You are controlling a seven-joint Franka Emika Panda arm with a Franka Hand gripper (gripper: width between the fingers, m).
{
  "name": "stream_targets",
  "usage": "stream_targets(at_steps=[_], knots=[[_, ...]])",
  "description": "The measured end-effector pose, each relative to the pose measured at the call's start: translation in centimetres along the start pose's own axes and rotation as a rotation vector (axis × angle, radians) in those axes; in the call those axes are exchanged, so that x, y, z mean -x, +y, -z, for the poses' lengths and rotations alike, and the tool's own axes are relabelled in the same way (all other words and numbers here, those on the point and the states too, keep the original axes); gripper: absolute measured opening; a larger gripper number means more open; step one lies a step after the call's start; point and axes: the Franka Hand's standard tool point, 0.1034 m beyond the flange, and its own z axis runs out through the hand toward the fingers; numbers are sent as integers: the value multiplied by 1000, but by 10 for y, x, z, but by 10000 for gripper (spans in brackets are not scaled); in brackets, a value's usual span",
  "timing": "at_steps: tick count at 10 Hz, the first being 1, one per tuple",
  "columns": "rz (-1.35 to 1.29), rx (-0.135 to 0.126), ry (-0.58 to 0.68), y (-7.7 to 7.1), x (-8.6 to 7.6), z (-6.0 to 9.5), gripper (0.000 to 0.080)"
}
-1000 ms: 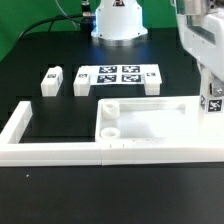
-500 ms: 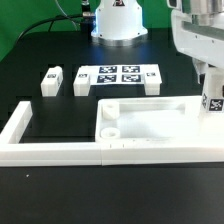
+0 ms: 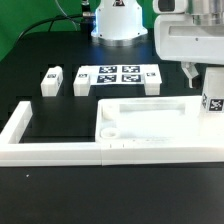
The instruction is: Assemble desk
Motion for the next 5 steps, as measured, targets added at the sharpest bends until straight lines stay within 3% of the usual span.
stream_targets(at_steps=[1,3,4,5], knots=[[357,28,21,2,-5,1,648],[331,25,22,2,-4,1,631],[332,25,21,2,-5,1,491],[250,22,21,2,-4,1,491]])
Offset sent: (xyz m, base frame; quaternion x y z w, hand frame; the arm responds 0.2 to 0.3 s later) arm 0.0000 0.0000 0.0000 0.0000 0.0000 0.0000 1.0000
